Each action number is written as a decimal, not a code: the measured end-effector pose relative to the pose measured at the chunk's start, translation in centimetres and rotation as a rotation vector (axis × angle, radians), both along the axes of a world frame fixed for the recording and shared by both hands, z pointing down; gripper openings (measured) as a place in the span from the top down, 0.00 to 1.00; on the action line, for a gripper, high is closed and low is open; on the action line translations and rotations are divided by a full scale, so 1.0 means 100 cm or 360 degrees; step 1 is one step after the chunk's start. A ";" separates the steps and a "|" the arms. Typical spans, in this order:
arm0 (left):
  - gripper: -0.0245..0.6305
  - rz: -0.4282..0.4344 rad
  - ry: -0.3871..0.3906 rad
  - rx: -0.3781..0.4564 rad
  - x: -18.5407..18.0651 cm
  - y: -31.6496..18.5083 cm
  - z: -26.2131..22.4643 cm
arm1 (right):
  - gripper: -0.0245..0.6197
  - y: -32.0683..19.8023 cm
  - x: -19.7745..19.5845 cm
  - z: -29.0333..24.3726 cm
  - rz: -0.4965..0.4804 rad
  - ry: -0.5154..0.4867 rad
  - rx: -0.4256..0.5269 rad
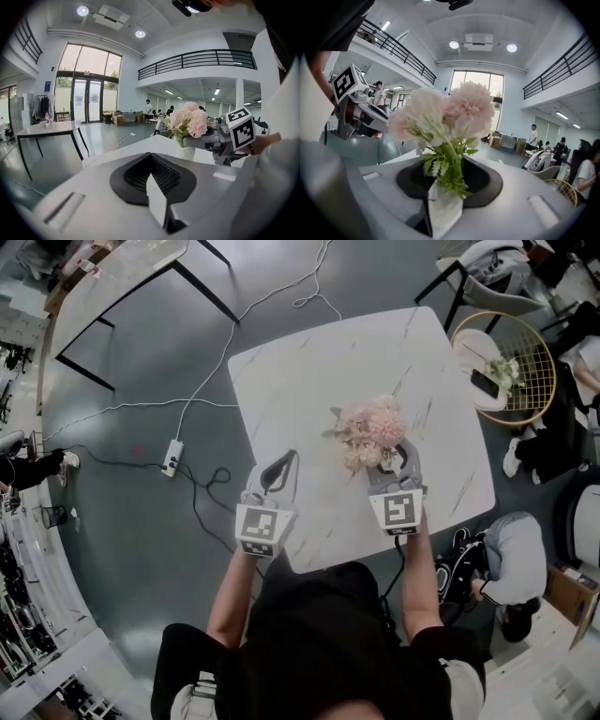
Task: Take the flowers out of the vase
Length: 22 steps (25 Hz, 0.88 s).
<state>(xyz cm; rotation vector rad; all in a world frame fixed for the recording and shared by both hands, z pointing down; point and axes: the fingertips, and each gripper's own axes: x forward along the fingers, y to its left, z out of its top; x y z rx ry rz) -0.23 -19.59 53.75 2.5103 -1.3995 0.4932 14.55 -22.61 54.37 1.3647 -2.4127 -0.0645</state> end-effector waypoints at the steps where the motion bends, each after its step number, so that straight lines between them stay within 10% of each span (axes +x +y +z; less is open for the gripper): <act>1: 0.95 0.0001 0.0000 0.0000 0.000 0.001 0.000 | 0.73 0.000 0.000 0.000 0.0004 0.0005 0.0001; 22: 0.95 -0.0013 0.0014 0.0016 -0.007 0.005 -0.008 | 0.80 0.000 0.003 -0.009 0.0050 0.0002 0.0026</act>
